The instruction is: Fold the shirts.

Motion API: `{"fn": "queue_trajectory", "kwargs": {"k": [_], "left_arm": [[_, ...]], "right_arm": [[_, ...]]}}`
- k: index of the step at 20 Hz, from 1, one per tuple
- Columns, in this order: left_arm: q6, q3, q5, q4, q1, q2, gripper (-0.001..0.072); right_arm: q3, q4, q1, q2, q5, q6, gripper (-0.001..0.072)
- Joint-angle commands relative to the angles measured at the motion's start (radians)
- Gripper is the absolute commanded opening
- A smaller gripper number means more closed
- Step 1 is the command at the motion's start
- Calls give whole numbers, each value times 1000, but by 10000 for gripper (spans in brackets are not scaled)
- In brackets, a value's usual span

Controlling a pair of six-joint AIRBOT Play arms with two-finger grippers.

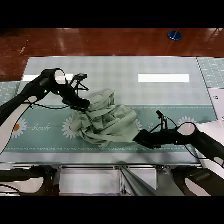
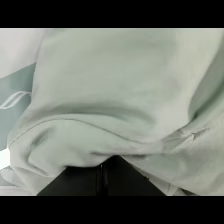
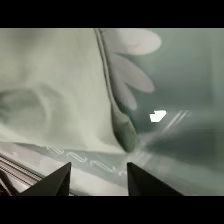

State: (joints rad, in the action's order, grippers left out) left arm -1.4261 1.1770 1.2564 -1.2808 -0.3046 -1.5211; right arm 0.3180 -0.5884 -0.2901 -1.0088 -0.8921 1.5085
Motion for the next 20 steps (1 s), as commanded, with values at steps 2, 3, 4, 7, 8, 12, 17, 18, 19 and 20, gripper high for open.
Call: {"fn": "queue_trajectory", "kwargs": {"k": [2, 3, 4, 7, 8, 12, 17, 18, 19, 20], "left_arm": [[0, 1, -34, 69, 1, 0, 17], [0, 1, -45, 89, 1, 0, 17], [0, 1, -52, 107, 1, 0, 17], [-1, 1, -56, 127, 1, 1, 17], [-1, 2, -56, 132, 3, 4, 17], [-2, 126, -19, 168, 97, 100, 17], [-26, 371, -75, 368, 356, 320, 16], [-26, 407, -93, 410, 399, 367, 17], [-26, 439, -111, 436, 437, 417, 17], [-26, 471, -130, 444, 474, 472, 17]], "right_arm": [[48, 190, -1, -156, 77, -163, 404], [71, 214, -20, -181, 106, -183, 404], [99, 215, -55, -205, 140, -183, 392], [206, 214, -139, -292, 188, -175, 240], [251, 202, -143, -316, 168, -194, 80], [519, -37, -74, -248, -45, -177, 20], [1119, -369, 109, -48, -251, -45, 20], [1246, -408, 123, -23, -306, -45, 19], [1353, -444, 127, -2, -353, -45, 20], [1456, -480, 127, 22, -396, -45, 20]]}}
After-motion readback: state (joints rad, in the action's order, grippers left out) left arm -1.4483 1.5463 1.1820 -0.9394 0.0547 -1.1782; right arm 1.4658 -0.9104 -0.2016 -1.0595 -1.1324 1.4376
